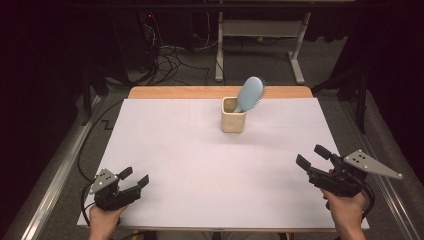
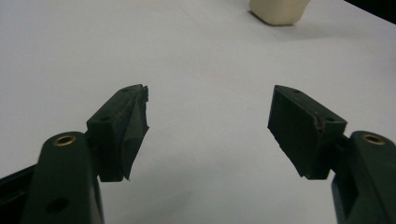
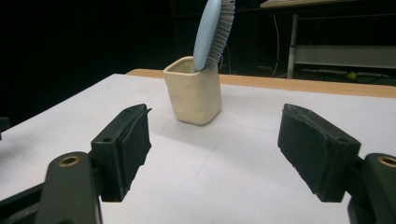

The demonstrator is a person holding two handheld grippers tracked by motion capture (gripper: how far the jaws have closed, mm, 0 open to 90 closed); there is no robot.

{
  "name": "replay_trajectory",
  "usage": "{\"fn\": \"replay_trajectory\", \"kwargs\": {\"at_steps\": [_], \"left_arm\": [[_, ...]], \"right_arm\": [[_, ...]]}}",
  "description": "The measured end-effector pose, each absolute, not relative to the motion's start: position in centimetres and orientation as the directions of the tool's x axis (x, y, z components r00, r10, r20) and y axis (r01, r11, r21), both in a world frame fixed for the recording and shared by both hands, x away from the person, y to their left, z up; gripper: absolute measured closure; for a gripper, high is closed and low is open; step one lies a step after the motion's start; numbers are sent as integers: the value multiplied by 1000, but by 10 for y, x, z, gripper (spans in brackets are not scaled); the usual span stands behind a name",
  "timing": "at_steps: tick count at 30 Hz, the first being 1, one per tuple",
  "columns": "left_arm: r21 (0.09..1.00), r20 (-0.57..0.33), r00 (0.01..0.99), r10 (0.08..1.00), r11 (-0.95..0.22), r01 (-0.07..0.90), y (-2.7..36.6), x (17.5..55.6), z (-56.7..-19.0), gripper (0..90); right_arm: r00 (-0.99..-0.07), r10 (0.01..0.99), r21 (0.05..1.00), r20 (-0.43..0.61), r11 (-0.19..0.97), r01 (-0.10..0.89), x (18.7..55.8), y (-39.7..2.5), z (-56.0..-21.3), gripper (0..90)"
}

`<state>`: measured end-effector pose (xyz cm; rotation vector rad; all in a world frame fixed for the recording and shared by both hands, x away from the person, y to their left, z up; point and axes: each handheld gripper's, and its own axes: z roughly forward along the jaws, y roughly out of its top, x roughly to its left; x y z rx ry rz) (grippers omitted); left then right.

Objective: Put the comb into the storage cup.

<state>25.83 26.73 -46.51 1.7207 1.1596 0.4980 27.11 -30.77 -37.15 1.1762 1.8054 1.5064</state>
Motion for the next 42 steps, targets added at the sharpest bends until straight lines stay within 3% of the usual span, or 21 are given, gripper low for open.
{"fn": "replay_trajectory", "kwargs": {"at_steps": [42], "left_arm": [[878,-176,467,867,-77,473,267,258,-464,290]], "right_arm": [[-472,866,939,165,8,343,251,-313,-406,262]]}}
